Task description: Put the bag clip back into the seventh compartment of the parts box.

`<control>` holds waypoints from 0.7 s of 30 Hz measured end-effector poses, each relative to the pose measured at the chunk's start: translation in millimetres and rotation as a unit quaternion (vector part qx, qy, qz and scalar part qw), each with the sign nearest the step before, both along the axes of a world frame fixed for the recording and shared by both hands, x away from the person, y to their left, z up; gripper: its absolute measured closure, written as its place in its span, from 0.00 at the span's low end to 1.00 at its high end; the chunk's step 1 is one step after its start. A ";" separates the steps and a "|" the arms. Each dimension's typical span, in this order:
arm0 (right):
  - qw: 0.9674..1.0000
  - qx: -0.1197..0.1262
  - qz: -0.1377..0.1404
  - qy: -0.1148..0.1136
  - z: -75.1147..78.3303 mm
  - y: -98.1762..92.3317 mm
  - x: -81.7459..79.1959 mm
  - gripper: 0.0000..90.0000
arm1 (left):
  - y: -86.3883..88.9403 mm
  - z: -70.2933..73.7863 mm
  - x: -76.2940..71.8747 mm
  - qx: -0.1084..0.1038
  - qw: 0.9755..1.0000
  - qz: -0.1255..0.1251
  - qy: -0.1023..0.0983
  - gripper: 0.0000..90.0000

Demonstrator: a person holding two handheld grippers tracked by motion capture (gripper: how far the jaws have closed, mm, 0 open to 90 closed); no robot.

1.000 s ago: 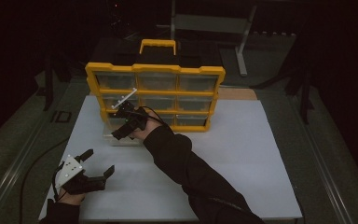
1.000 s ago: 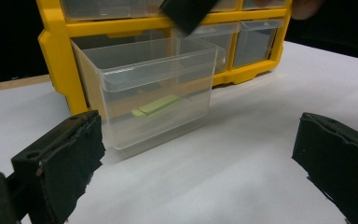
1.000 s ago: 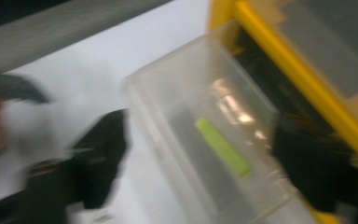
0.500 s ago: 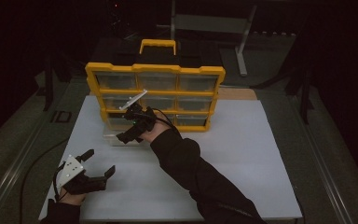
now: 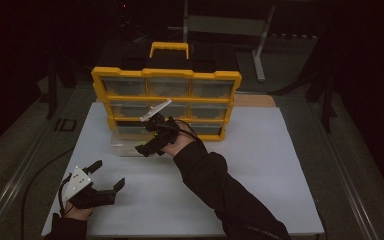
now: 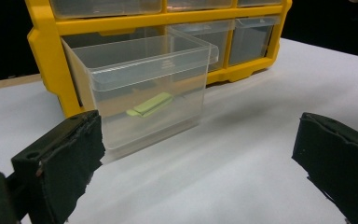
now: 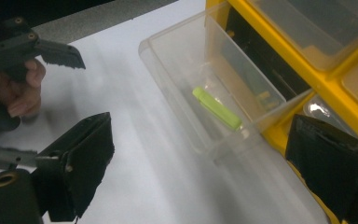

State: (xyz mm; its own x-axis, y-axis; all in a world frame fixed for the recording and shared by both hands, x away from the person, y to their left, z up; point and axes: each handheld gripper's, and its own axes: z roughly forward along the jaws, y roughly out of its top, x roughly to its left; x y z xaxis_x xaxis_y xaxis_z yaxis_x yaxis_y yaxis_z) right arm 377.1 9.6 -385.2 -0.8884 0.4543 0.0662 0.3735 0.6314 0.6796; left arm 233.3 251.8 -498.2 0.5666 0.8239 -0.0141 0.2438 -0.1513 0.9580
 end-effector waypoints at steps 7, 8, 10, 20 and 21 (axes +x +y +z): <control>1.000 -0.003 -0.002 0.002 -2.8 -15.9 -3.9 0.09 | -1.1 0.1 0.0 0.000 1.000 0.000 0.001 0.01; 1.000 -0.003 -0.002 0.000 -3.0 -18.5 -4.9 0.09 | -1.1 0.2 0.0 0.000 1.000 0.000 0.000 0.01; 1.000 -0.005 -0.003 -0.004 -3.2 -21.2 -5.8 0.09 | -1.2 0.3 -0.1 -0.002 1.000 0.000 0.000 0.01; 1.000 0.013 -0.019 -0.014 -4.7 -56.5 -13.8 0.09 | -0.2 -0.1 0.2 -0.003 1.000 0.002 0.001 0.01; 1.000 0.012 -0.022 -0.018 -5.2 -59.7 -14.5 0.09 | -0.1 -0.1 0.2 -0.003 1.000 0.002 0.002 0.01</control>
State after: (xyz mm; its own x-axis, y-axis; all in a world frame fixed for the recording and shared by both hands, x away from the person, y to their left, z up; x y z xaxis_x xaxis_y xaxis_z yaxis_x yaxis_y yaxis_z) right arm 362.6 -50.1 -390.5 -0.8695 0.4919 0.0454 0.3756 0.5986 0.7076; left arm 233.5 251.7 -498.3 0.5634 0.8260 -0.0201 0.2475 -0.1455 0.9579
